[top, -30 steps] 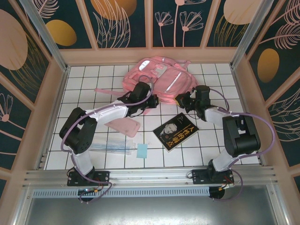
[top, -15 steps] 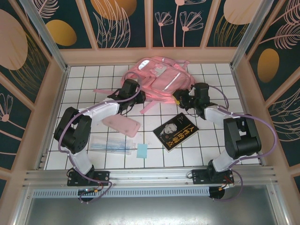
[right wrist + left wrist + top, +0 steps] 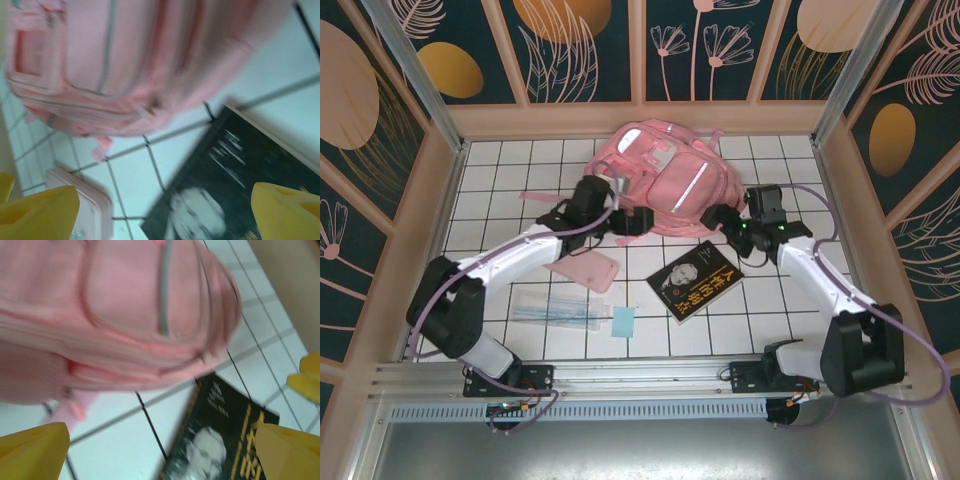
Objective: Pack books, pencil case, and school supplies into a backpack
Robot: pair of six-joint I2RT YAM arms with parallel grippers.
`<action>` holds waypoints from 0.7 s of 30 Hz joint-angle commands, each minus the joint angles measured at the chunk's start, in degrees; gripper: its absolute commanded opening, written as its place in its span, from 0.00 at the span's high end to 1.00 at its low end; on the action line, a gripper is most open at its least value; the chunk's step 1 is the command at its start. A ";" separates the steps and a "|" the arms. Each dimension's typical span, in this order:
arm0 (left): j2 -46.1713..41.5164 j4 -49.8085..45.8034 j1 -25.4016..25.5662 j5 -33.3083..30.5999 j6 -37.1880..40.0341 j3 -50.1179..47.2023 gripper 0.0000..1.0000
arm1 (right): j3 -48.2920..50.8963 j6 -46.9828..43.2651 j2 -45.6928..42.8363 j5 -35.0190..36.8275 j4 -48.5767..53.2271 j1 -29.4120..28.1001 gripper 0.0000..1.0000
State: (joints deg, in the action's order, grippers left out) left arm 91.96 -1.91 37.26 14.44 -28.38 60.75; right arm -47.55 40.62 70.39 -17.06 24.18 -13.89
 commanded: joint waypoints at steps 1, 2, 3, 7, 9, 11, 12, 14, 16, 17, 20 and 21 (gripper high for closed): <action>4.64 -0.13 1.54 7.01 3.86 1.20 0.06 | 5.25 1.24 -5.06 2.38 9.77 -0.57 0.12; 5.73 -0.23 1.57 7.71 4.11 1.73 0.06 | 6.90 2.71 -6.49 1.90 9.85 -0.91 0.13; 6.74 -0.63 1.74 8.23 4.84 2.35 0.06 | 8.37 3.72 -7.52 1.53 9.70 -1.38 0.13; 11.68 -4.15 2.27 9.10 7.86 5.25 0.06 | 15.11 8.26 -10.06 -0.52 5.15 -2.75 0.16; 13.50 -4.92 2.47 9.78 8.03 6.15 0.06 | 17.59 10.09 -9.78 -1.06 1.97 -3.22 0.17; 15.18 -4.82 2.59 10.80 7.58 6.48 0.07 | 19.48 11.31 -8.93 -1.39 -1.41 -3.68 0.18; 15.94 -4.54 2.71 11.09 7.20 6.57 0.07 | 20.26 11.81 -8.24 -1.57 -2.73 -3.88 0.18; 16.88 -3.88 2.99 11.53 6.59 6.48 0.08 | 21.29 12.49 -7.19 -1.92 -4.81 -4.25 0.18; 17.85 -3.16 3.25 12.02 6.25 6.40 0.08 | 21.83 13.02 -6.59 -1.05 -6.42 -4.95 0.18; 18.55 -2.81 3.34 12.32 6.09 6.31 0.08 | 22.24 13.37 -6.39 -0.72 -7.41 -5.15 0.18; 21.02 -1.65 3.41 13.37 5.33 5.69 0.10 | 24.26 15.08 -5.40 -1.05 -12.72 -5.27 0.19; 21.45 -0.68 3.42 14.18 4.82 4.98 0.10 | 24.83 15.36 -4.89 -1.11 -14.58 -5.35 0.20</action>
State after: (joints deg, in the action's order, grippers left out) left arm 111.50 -4.40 40.36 25.93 -22.74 66.06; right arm -24.60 53.47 64.36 -18.09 16.71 -18.79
